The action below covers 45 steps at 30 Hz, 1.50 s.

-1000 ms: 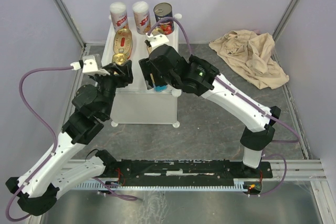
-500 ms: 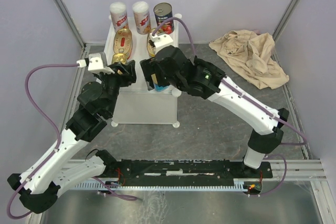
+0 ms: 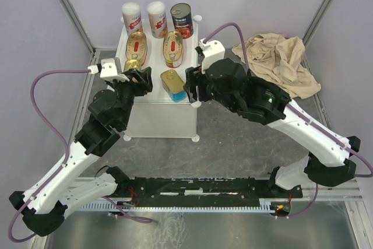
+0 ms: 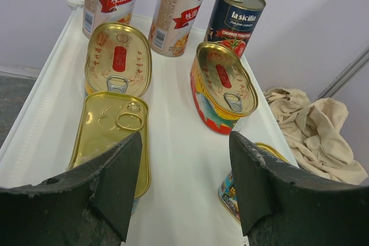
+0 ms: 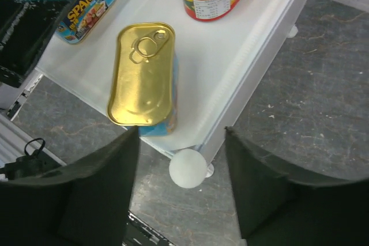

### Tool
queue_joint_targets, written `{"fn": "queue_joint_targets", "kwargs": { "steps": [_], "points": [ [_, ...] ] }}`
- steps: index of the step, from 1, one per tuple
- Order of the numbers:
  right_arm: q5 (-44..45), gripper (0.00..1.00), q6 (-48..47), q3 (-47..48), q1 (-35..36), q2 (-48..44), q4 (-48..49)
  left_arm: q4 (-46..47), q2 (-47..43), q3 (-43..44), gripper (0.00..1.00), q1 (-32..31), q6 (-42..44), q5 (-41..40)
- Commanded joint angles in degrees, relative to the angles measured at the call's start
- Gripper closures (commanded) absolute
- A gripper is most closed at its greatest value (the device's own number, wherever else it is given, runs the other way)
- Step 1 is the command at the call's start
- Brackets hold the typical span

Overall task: Place and organize the canned foods onto the counter
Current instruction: Place the canned food on the counter, then adjust the canned food at the counter.

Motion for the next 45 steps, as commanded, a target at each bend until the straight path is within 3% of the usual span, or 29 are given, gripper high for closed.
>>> {"fn": "queue_joint_targets", "kwargs": {
  "steps": [1, 5, 13, 35, 45],
  "points": [
    [3.71, 0.38, -0.78, -4.56, -0.20, -4.29, 4.42, 1.64, -0.06, 1.94, 0.32, -0.12, 1.10, 0.27],
    [4.27, 0.57, -0.83, -6.45, -0.45, -4.38, 4.70, -0.07, 0.05, 2.36, 0.37, -0.12, 1.69, 2.16],
    [1.55, 0.73, -0.03, -7.71, -2.62, -3.07, 5.65, -2.43, 0.44, 3.82, 0.48, -0.10, 3.77, 10.09],
    [-4.45, 0.79, 1.52, -8.48, -3.88, 0.33, 8.10, -8.59, 1.64, 5.51, 0.86, -0.21, 4.11, 19.97],
    [-5.73, 0.79, 2.45, -10.38, -3.74, -0.57, 9.08, -10.74, 3.20, 5.74, 0.94, -0.29, 3.61, 21.39]
  ]
}}
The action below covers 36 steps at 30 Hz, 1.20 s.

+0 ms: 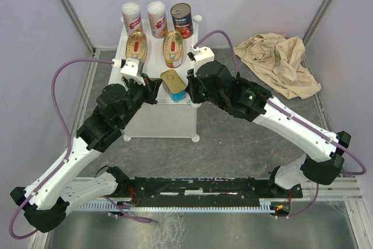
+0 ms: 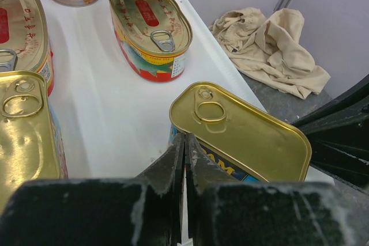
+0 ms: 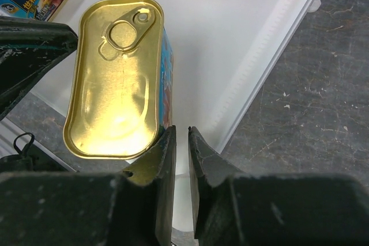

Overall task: Place and organize the canned foods onto the counter
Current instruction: Adjust the canned food at the counter.

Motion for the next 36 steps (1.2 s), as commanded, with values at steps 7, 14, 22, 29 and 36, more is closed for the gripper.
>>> {"fn": "queue_joint_targets", "kwargs": {
  "steps": [7, 14, 22, 29, 36],
  "points": [
    [-1.52, 0.79, 1.49, -1.36, 0.27, -1.49, 3.25, -0.27, 0.65, 2.03, 0.94, -0.54, 1.03, 1.82],
    [-1.65, 0.79, 1.68, -1.11, 0.83, -1.09, 3.55, -0.24, 1.67, 2.62, 0.94, -0.73, 1.01, 1.73],
    [-1.52, 0.79, 1.72, -0.90, 1.09, -0.72, 3.75, 0.24, 2.35, 2.91, 0.94, -0.91, 1.00, 1.32],
    [-2.05, 0.79, 1.57, 0.07, 1.30, 0.27, 3.90, 0.21, 2.38, 2.91, 0.94, -1.03, 0.85, 0.33],
    [-2.52, 0.79, 1.58, 0.74, 1.47, 1.19, 4.09, 0.43, 2.45, 3.00, 0.95, -1.06, 0.74, -0.53]
  ]
}}
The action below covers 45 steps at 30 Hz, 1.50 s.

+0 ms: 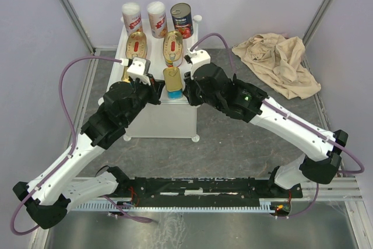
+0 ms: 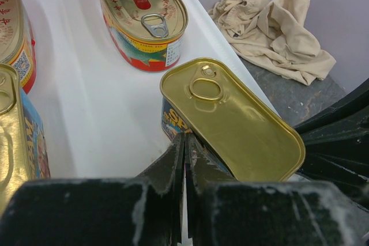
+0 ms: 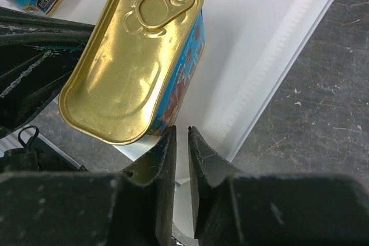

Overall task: Place and organize the canned foods onto the counter
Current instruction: Adjust the canned food at the counter.

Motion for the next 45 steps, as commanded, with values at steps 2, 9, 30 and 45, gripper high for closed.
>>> {"fn": "queue_joint_targets", "kwargs": {
  "steps": [2, 9, 30, 45],
  "points": [
    [-0.84, 0.79, 0.58, 2.35, 0.65, 0.79, 3.14, 1.86, -0.06, 2.65, 0.94, -0.41, 0.67, -1.31],
    [-0.49, 0.79, 0.54, 2.61, 0.66, 1.26, 3.14, 1.90, -0.13, 2.80, 0.94, -0.43, 0.67, -2.02],
    [2.58, 0.79, 0.18, 3.44, 0.56, 2.25, 2.64, 1.81, -0.57, 3.81, 0.83, -0.43, 1.22, -5.68],
    [3.51, 0.78, 0.18, 4.17, -0.31, 1.95, 2.05, 2.07, -2.33, 4.32, 0.77, -0.42, 1.00, -8.31]
  ]
}}
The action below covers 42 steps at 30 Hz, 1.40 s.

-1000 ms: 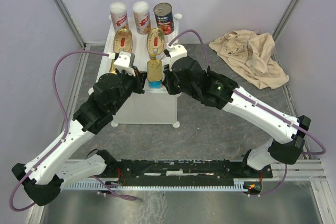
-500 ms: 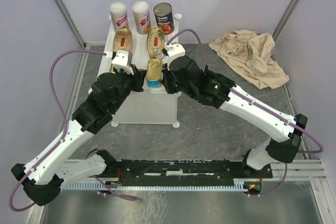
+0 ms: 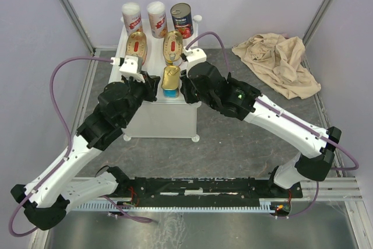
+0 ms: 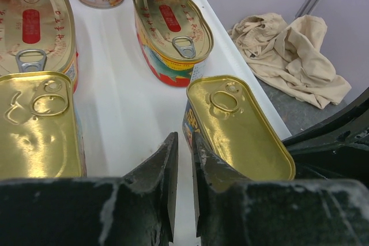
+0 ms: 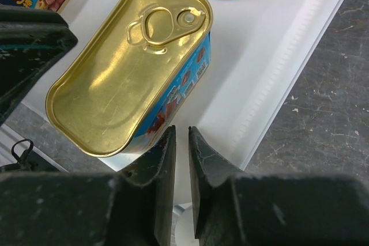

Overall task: Place and organize the canned foods onto the counter
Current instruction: Adjust the canned food at the counter.

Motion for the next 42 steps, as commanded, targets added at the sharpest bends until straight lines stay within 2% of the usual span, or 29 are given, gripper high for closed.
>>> {"fn": "queue_joint_targets", "kwargs": {
  "steps": [1, 6, 9, 12, 15, 18, 23, 42],
  "points": [
    [1.13, 0.78, 0.24, 1.73, -0.45, -1.55, 1.17, 2.35, -1.49, 3.03, 0.77, -0.23, 1.02, -2.02],
    [0.70, 0.77, 0.54, -1.34, -0.42, -4.85, 1.87, 3.31, -2.09, 2.80, 0.77, -0.23, 1.20, -2.41],
    [-1.03, 0.65, 0.62, -4.14, -0.34, -7.89, 2.66, 3.87, -2.57, 2.76, 0.76, -0.23, 1.29, -2.51],
    [-3.52, 0.52, 0.47, -5.45, -0.23, -9.53, 2.51, 4.69, -3.22, 2.57, 0.70, -0.23, 1.14, -3.15],
    [-5.53, 0.40, 0.24, -6.89, 0.48, -10.78, 3.24, 6.15, -4.22, 1.95, 0.62, -0.19, 0.58, -3.67],
    [-5.89, 0.34, -0.26, -7.50, 1.48, -11.32, 4.09, 6.76, -4.93, 1.37, 0.53, -0.19, -0.10, -4.16],
    [-5.55, 0.33, -0.56, -7.24, 2.52, -10.67, 5.12, 6.78, -5.36, 1.42, 0.44, -0.19, -0.88, -4.93],
    [-0.43, 0.35, -2.80, -1.84, 3.62, -5.35, 5.36, 9.18, -9.04, -1.24, 0.41, -0.19, -0.81, -8.23]
  ]
}}
